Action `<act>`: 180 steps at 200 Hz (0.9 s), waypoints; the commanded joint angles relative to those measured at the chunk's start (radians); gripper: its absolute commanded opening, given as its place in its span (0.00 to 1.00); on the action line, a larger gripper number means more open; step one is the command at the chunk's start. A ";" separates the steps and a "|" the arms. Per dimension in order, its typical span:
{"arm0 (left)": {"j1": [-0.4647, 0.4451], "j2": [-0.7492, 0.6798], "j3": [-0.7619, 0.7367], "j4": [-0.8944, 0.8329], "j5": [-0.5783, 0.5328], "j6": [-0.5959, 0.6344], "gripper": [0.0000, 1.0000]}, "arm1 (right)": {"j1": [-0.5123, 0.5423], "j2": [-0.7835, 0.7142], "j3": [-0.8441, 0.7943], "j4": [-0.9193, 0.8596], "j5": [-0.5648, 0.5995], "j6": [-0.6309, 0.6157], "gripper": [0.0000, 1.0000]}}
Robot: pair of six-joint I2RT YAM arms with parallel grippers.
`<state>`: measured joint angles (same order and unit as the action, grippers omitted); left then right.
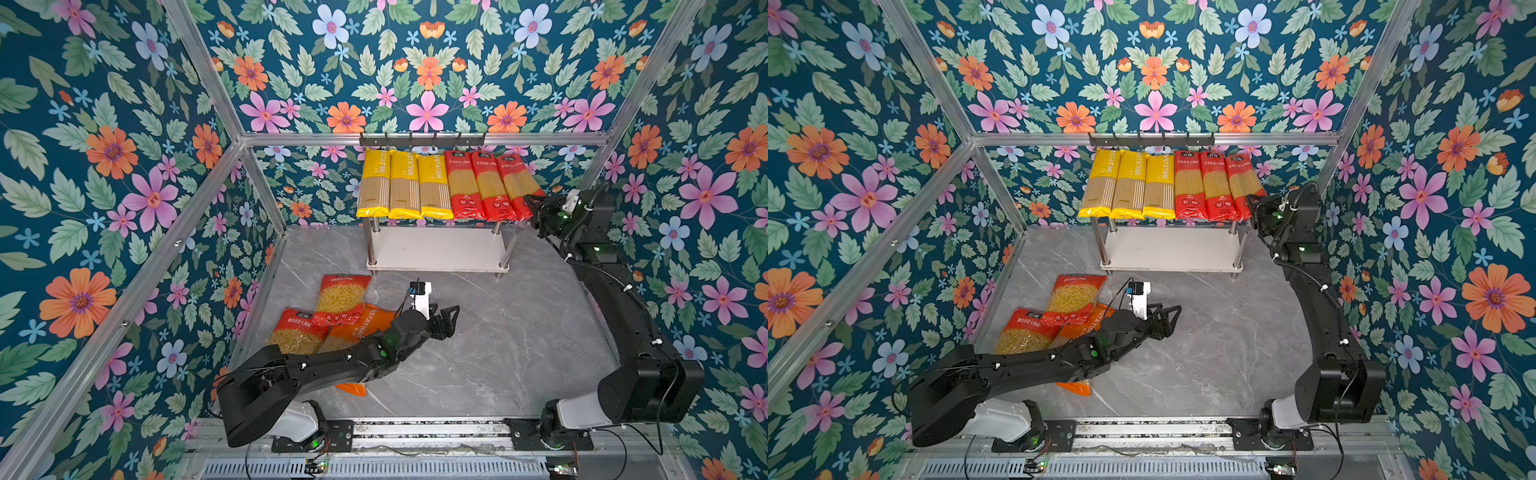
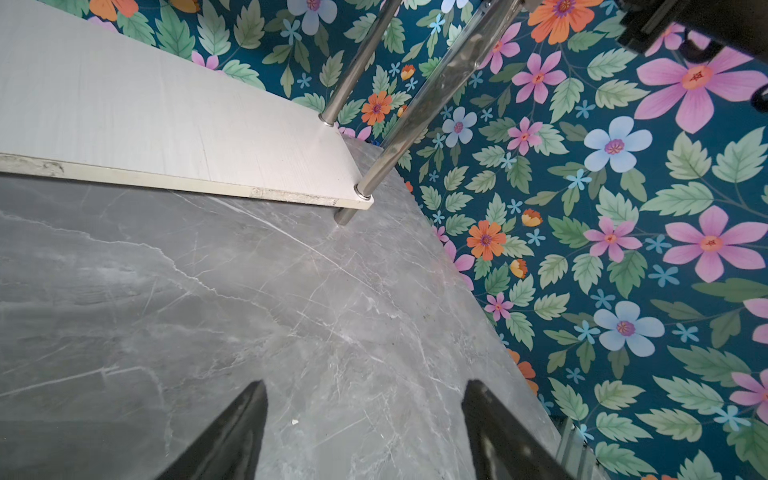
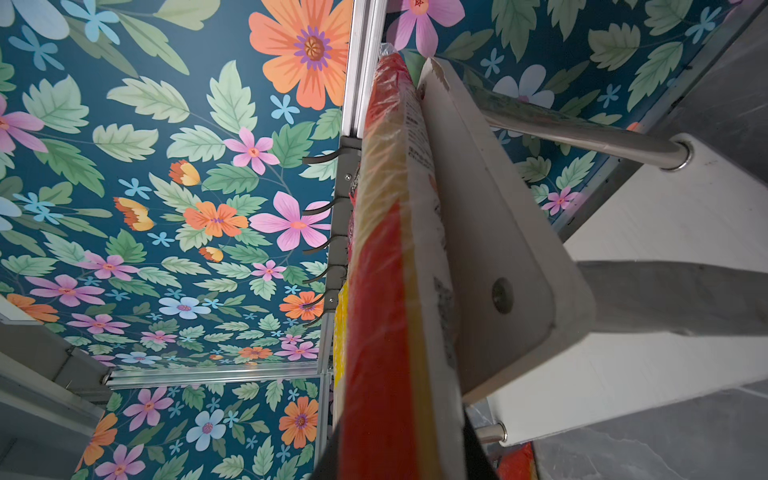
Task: Place and organize the pasta boxes and bags onto the shelf
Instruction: 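Stand the red pack at the end of the upper shelf row with the right gripper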
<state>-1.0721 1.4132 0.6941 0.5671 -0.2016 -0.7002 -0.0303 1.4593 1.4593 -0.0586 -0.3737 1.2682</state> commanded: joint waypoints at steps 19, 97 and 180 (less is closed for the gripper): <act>0.000 0.028 0.032 -0.017 -0.003 0.037 0.77 | 0.000 0.030 -0.004 0.073 -0.087 -0.001 0.00; -0.005 0.035 0.041 -0.021 -0.014 0.041 0.76 | -0.063 -0.047 -0.074 0.045 -0.171 0.033 0.57; -0.015 0.041 0.044 -0.013 -0.009 0.045 0.75 | -0.135 -0.116 -0.172 0.036 -0.262 0.037 0.44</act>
<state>-1.0836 1.4494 0.7300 0.5423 -0.2100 -0.6704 -0.1638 1.3495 1.2858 -0.0494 -0.6186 1.3052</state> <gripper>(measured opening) 0.756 0.490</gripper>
